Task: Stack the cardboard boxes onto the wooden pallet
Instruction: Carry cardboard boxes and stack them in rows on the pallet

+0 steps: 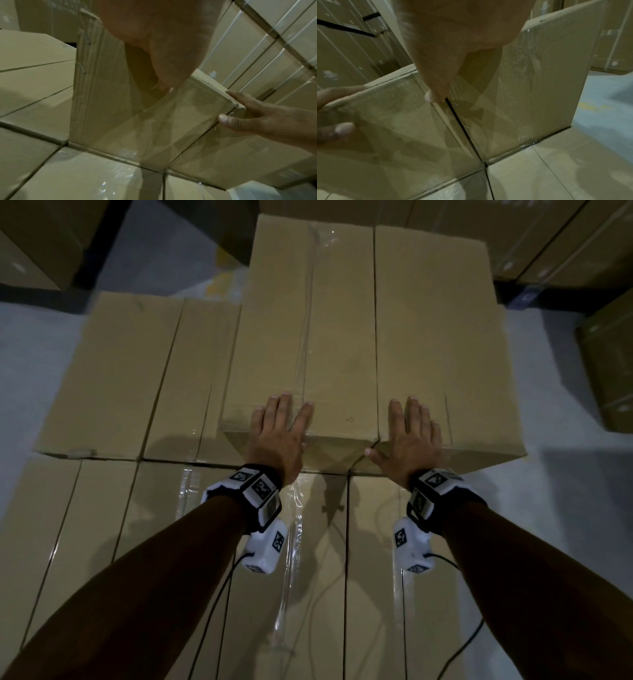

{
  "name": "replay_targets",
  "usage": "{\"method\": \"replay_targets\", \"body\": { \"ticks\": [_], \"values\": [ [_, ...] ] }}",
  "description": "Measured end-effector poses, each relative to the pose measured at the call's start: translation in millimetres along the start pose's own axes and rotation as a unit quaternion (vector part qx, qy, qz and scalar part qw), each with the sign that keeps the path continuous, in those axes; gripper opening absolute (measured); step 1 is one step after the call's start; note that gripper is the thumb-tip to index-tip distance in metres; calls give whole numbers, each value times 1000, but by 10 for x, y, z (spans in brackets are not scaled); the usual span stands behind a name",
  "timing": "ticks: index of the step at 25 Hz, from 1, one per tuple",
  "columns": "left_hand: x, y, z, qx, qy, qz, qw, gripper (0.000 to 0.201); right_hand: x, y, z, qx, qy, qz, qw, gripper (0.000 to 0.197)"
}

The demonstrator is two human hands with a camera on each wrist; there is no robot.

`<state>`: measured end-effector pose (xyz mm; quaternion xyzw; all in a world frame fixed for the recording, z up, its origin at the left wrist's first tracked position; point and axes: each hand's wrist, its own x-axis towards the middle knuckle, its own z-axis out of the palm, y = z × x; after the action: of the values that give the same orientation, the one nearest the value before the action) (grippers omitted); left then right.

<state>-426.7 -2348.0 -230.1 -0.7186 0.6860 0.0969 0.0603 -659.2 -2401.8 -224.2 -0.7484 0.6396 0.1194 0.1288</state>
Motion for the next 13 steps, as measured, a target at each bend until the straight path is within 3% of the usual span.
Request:
{"method": "replay_targets", "body": {
  "ticks": [2,5,7,13],
  "values": [
    [-60,36,-141,0,-38,-6,999,72,14,17,-110,-7,-41,1,999,101],
    [-346,38,-291,-29,-41,-12,999,66,-175,-18,-245,8,-60,-25,998,87],
    [-616,-7,-334,-35,-51,-20,998,61,-477,-97,-240,34,-54,-41,997,77],
    [-1740,-304,-525,-99,-58,-72,991,42,-1720,-592,-69,74,-129,-48,988,64]
  ]
}}
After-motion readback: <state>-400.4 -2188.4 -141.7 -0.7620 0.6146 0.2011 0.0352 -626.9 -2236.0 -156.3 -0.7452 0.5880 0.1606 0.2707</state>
